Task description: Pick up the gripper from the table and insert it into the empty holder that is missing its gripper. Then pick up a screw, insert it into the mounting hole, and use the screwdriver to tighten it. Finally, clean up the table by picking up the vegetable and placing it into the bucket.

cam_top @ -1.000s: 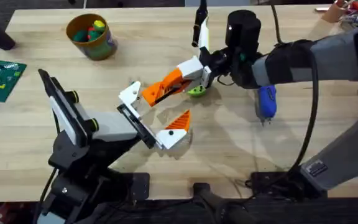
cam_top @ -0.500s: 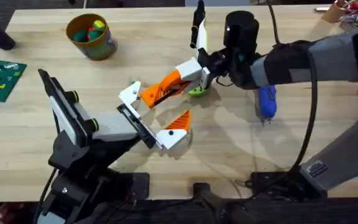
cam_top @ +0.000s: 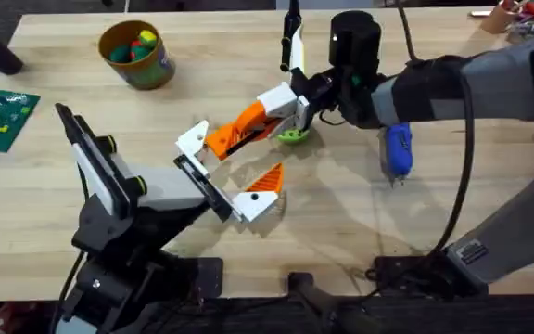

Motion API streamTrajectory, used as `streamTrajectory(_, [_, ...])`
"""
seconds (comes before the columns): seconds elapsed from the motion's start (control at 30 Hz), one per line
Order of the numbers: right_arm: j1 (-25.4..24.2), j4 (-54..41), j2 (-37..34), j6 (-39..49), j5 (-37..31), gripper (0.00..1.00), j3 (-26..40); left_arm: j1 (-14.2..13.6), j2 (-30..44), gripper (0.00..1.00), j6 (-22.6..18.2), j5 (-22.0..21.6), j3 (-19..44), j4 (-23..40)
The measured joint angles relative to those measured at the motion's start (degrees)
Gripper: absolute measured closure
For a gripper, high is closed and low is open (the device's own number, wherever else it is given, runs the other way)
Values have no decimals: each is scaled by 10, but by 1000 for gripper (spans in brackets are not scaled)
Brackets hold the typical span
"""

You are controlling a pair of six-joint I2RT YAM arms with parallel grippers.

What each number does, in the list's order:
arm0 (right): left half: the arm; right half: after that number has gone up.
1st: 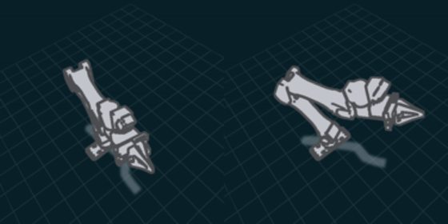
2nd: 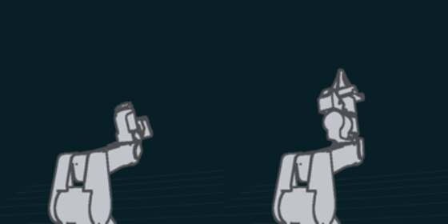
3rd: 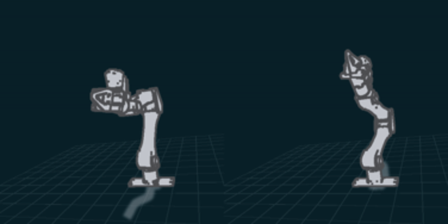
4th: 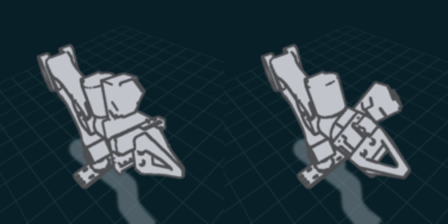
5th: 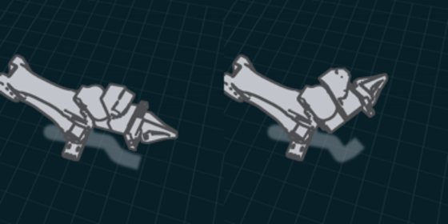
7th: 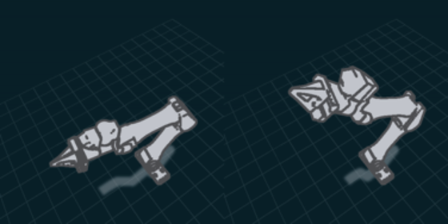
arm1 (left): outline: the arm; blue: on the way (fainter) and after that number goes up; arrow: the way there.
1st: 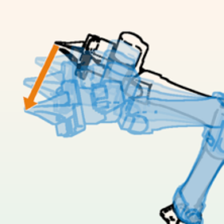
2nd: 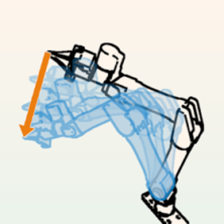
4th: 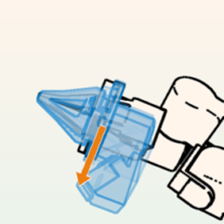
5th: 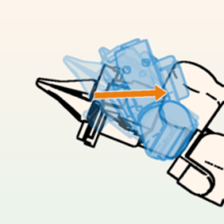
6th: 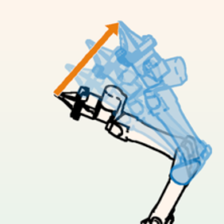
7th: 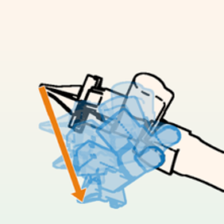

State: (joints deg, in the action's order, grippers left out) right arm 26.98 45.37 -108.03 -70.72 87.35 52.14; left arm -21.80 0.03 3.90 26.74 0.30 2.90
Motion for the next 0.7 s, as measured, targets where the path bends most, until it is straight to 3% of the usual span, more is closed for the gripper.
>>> streamTrajectory(0.7, [0,-18,0,0,0,967,0,0,0,15,0,0,0,0])
